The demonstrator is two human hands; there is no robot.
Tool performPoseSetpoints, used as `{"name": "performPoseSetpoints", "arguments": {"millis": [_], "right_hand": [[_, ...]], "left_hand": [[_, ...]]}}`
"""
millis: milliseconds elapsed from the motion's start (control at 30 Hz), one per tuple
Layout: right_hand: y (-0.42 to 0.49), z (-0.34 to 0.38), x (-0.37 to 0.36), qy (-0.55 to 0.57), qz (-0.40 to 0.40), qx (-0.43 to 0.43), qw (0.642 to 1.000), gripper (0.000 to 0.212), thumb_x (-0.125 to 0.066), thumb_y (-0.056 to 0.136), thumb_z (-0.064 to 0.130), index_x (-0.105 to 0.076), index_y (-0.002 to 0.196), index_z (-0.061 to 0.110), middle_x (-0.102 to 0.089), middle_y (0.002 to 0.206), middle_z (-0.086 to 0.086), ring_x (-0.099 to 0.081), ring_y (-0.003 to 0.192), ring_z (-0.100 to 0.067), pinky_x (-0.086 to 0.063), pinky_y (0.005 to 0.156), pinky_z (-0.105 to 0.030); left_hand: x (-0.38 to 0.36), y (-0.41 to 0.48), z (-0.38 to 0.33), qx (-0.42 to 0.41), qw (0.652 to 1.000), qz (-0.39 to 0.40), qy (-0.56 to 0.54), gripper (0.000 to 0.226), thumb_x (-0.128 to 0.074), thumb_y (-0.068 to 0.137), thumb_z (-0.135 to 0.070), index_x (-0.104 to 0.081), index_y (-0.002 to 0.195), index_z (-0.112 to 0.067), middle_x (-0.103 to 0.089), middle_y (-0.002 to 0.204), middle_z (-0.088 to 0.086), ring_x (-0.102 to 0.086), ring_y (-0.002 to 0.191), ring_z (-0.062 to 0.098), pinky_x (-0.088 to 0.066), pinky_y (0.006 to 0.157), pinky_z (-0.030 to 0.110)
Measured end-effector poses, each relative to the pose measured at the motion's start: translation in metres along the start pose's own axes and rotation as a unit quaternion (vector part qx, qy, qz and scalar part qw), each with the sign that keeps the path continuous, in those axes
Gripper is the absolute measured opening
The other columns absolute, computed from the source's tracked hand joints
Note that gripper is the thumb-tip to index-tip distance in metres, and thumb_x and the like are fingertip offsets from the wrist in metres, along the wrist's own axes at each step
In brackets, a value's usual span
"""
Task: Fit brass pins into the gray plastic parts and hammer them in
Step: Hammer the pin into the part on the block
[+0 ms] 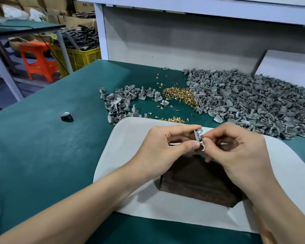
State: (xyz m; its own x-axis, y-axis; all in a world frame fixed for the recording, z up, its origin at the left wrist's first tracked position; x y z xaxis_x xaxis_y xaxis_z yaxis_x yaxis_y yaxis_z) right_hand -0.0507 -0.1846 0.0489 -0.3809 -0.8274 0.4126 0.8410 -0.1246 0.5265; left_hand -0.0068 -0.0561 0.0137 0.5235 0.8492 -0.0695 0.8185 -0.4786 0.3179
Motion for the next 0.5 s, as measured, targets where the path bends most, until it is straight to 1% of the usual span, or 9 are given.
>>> {"name": "performPoseSetpoints", "arguments": {"millis": [100,167,233,300,400,433,500], "right_hand": [[0.001,-0.006,-0.002,0.020,0.014,-0.020,1.000,0.021,-0.072,0.075,-0.002,-0.066,0.068,0.017,-0.067,0.064,0.001,-0.061,0.042,-0.016,-0.053,0.048,-0.031],[0.001,-0.007,-0.003,0.025,0.021,-0.026,0.999,0.022,-0.072,0.075,-0.001,-0.066,0.067,0.019,-0.066,0.063,0.003,-0.061,0.041,-0.016,-0.051,0.046,-0.025],[0.001,-0.009,-0.004,0.029,0.028,-0.030,0.999,0.021,-0.072,0.075,0.000,-0.066,0.067,0.018,-0.065,0.061,0.004,-0.061,0.041,-0.015,-0.049,0.045,-0.022],[0.002,-0.012,-0.004,0.034,0.034,-0.035,0.998,0.023,-0.072,0.076,-0.002,-0.066,0.068,0.018,-0.064,0.059,0.004,-0.061,0.042,-0.016,-0.050,0.045,-0.024],[0.002,-0.013,-0.006,0.042,0.032,-0.040,0.998,0.019,-0.070,0.078,-0.002,-0.067,0.071,0.015,-0.066,0.062,0.001,-0.062,0.044,-0.018,-0.054,0.049,-0.034],[0.002,-0.011,-0.006,0.046,0.029,-0.042,0.998,0.018,-0.070,0.079,-0.001,-0.068,0.072,0.015,-0.066,0.063,0.000,-0.062,0.046,-0.018,-0.055,0.051,-0.035],[0.002,-0.009,-0.006,0.075,0.037,-0.056,0.995,0.017,-0.070,0.080,0.001,-0.070,0.074,0.018,-0.067,0.065,-0.001,-0.064,0.050,-0.019,-0.056,0.052,-0.031]], "left_hand": [[0.000,0.000,0.001,0.000,1.000,-0.001,0.002,0.039,-0.065,0.081,0.007,-0.065,0.108,-0.021,-0.071,0.081,-0.007,-0.067,0.075,0.006,-0.056,0.076,0.022],[0.000,0.000,0.001,-0.001,1.000,-0.002,0.007,0.039,-0.065,0.081,0.007,-0.064,0.109,-0.020,-0.071,0.083,-0.005,-0.067,0.077,0.006,-0.056,0.078,0.024],[0.002,0.000,0.002,-0.002,1.000,-0.007,0.012,0.039,-0.066,0.081,0.007,-0.065,0.108,-0.021,-0.071,0.085,-0.004,-0.068,0.079,0.007,-0.057,0.079,0.025],[0.003,0.001,0.003,-0.003,1.000,-0.013,0.020,0.038,-0.067,0.080,0.006,-0.065,0.107,-0.021,-0.071,0.087,-0.001,-0.068,0.081,0.009,-0.057,0.082,0.029],[0.004,0.000,0.003,-0.014,0.999,-0.024,0.040,0.037,-0.068,0.080,0.005,-0.066,0.106,-0.020,-0.071,0.087,-0.004,-0.067,0.083,0.009,-0.056,0.087,0.036],[0.004,0.000,0.001,-0.021,0.998,-0.030,0.044,0.036,-0.069,0.080,0.005,-0.066,0.106,-0.019,-0.071,0.087,-0.006,-0.067,0.082,0.007,-0.056,0.087,0.035],[0.006,-0.001,-0.001,-0.036,0.997,-0.045,0.048,0.035,-0.069,0.080,0.005,-0.067,0.105,-0.019,-0.071,0.088,-0.007,-0.066,0.080,0.005,-0.056,0.083,0.026]]}}
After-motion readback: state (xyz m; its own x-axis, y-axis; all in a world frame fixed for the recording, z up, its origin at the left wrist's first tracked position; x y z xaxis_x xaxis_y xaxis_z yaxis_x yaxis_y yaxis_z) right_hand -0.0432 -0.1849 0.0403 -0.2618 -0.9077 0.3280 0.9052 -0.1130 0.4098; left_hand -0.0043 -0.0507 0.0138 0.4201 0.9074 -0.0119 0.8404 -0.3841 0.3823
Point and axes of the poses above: each hand's wrist, its own y-axis towards the middle knuckle, its own x-axis out of the back of the hand, z = x × y, the point moved 8 cm from there along y, towards the middle knuckle
